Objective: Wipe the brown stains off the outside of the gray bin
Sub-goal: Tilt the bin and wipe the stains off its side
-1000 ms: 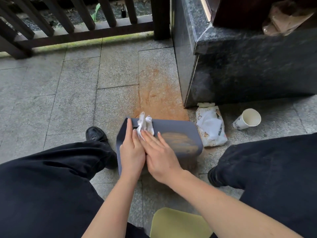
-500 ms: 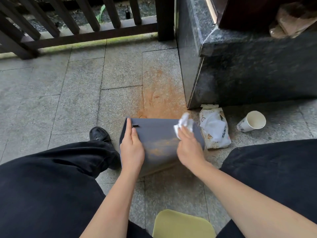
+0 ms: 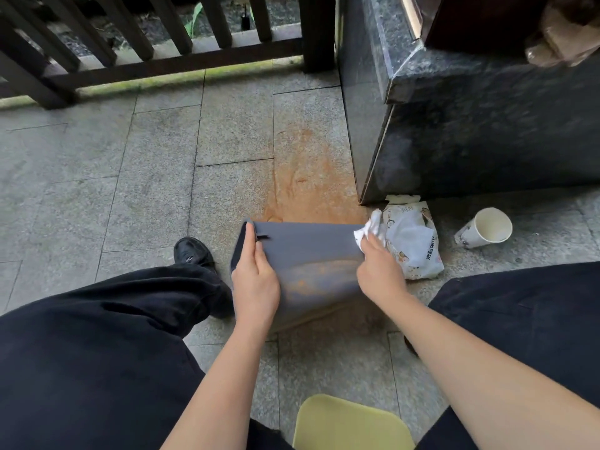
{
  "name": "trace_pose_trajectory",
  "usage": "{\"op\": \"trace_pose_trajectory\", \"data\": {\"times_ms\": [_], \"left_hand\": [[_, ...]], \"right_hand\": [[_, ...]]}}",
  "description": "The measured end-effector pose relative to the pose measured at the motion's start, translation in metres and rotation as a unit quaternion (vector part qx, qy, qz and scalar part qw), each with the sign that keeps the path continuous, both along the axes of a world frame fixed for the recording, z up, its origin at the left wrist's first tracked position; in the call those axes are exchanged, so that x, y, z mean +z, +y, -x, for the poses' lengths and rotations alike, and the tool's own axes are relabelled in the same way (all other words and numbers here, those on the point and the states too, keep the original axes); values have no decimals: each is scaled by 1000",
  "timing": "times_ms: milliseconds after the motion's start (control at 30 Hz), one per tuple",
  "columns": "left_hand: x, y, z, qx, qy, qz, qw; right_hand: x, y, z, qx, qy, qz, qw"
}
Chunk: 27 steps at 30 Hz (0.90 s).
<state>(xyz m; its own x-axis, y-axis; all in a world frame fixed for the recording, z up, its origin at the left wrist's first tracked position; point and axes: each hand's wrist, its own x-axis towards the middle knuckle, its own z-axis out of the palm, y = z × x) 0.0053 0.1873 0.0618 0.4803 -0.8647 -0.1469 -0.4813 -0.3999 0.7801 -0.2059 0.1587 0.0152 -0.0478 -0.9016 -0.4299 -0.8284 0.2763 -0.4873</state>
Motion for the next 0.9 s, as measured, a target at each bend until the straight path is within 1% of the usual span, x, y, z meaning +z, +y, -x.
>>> {"op": "trace_pose_trajectory", "data": {"times_ms": [67, 133, 200, 267, 300, 333, 367, 400, 433, 467, 500, 533, 567, 600, 667, 733, 767, 833, 900], "left_hand": [[0, 2, 2, 0, -2, 7, 1000], [2, 7, 6, -12, -3, 13, 1000], [3, 13, 9, -34, 2, 27, 999], [3, 15, 10, -53, -2, 42, 998], [4, 15, 10, -60, -11, 46, 997], [4, 15, 10, -62, -22, 46, 997], [4, 14, 8, -59, -30, 44, 997], [4, 13, 7, -52, -31, 43, 997], [5, 12, 6, -45, -25, 40, 998], [6, 12, 6, -43, -19, 36, 998], [7, 12, 7, -51, -16, 32, 998], [8, 11, 8, -61, -14, 28, 998], [8, 11, 10, -67, -11, 27, 997], [8, 11, 11, -68, -8, 25, 997], [7, 10, 14, -62, -2, 21, 998], [7, 11, 16, -55, 9, 20, 998], [8, 13, 16, -48, 15, 20, 999], [10, 15, 14, -36, 16, 18, 999], [12, 15, 12, -38, 16, 18, 999]], "right_hand": [[6, -3, -15, 10, -37, 25, 999], [17, 5, -47, 87, -111, 93, 986], [29, 20, -80, 175, -170, 165, 956], [29, 27, -91, 229, -187, 209, 932], [25, 25, -85, 240, -178, 226, 927], [19, 21, -73, 223, -158, 225, 935], [12, 16, -56, 170, -133, 196, 957], [4, 11, -37, 98, -101, 144, 980], [-2, 6, -17, 34, -58, 84, 994], [-5, 3, -1, -13, -17, 30, 999], [-7, 2, 9, -38, 14, -5, 999], [-8, 2, 13, -49, 30, -21, 998], [-6, 3, 10, -53, 29, -16, 998], [-3, 3, 1, -43, 13, 4, 999], [10, 6, -29, 25, -58, 77, 995], [27, 16, -65, 122, -141, 164, 969], [33, 25, -82, 166, -160, 187, 955], [36, 38, -95, 217, -171, 193, 941], [30, 35, -82, 241, -148, 198, 938]]}}
